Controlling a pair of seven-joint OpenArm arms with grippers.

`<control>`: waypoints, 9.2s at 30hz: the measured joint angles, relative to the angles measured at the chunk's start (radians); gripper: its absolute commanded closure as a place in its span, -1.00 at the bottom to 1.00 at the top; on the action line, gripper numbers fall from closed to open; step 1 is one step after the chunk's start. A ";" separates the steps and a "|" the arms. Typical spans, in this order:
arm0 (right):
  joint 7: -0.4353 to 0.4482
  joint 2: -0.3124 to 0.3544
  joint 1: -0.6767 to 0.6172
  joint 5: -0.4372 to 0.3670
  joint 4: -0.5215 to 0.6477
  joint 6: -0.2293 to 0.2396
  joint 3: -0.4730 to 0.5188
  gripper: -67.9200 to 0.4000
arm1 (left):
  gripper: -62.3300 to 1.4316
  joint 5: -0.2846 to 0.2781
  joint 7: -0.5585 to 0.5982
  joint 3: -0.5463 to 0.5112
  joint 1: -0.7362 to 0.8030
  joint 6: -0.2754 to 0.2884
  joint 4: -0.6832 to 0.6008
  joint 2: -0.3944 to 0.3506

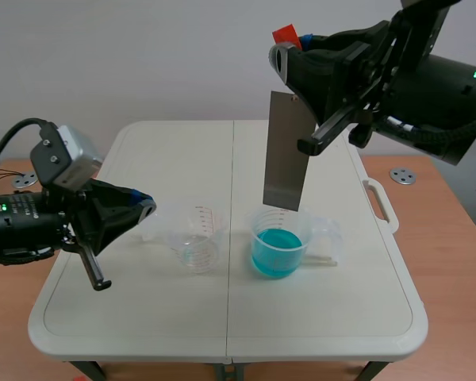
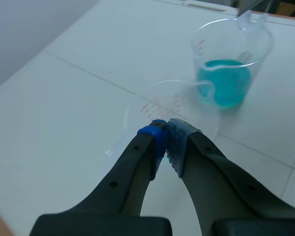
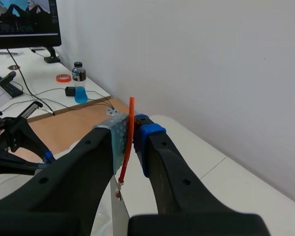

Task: Hold the metal plate by the orange handle, dip it into the blue solution, take it out and point at it, then put the plate back in the beaker on the left.
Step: 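Raise the plate and point at it, then put the plate into the left beaker, then return to the home posture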

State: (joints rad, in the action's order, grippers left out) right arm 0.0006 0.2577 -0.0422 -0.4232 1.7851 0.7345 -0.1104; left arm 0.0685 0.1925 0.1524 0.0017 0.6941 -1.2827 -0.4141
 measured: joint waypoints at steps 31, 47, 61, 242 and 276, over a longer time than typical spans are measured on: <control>-0.007 0.000 0.000 0.000 0.000 0.000 0.000 0.96 | 0.91 0.169 -0.117 0.098 -0.116 0.000 0.013 0.224; -0.014 0.000 0.000 0.000 0.000 0.000 0.000 0.96 | 0.91 0.196 -0.114 0.097 -0.127 0.000 0.071 0.246; -0.014 0.000 0.000 0.000 0.000 0.000 0.000 0.96 | 0.91 -0.043 -0.091 0.022 -0.112 0.000 0.031 0.048; 0.156 -0.207 0.299 0.144 -0.752 -0.213 -0.316 -0.94 | -1.00 -0.049 -0.058 0.037 0.882 -0.239 0.344 -0.118; 0.139 0.122 -0.335 0.109 -0.046 -0.298 -0.036 -0.95 | -1.00 -0.271 0.126 -0.459 0.785 -0.375 -0.165 -0.178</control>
State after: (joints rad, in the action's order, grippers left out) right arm 0.1398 0.3801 -0.3775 -0.3141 1.7393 0.4370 -0.1463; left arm -0.2028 0.3180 -0.3065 0.7868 0.3195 -1.4475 -0.5922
